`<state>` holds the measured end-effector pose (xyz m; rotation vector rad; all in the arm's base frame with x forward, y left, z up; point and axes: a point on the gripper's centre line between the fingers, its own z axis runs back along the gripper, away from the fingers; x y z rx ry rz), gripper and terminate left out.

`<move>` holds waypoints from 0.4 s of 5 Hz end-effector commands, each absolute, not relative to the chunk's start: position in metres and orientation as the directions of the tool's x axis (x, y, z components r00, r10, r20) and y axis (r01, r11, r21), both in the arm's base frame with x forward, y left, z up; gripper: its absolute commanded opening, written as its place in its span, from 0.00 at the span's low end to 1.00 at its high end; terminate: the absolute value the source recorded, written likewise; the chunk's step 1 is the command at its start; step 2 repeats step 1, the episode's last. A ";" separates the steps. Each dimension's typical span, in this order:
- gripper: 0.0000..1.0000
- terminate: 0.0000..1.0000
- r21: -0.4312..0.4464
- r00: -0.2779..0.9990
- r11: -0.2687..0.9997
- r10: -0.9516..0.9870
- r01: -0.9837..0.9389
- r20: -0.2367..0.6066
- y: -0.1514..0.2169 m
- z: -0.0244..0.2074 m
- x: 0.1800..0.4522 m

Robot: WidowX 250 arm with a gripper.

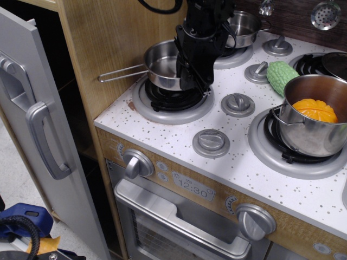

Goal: Pick up pan from stove

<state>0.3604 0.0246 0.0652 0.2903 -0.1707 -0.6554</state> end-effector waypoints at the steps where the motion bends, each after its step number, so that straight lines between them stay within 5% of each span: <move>1: 0.00 1.00 0.373 0.747 0.729 -0.652 0.574 0.127 0.032 0.108 0.372; 2: 0.00 1.00 0.373 0.747 0.729 -0.652 0.574 0.127 0.032 0.108 0.372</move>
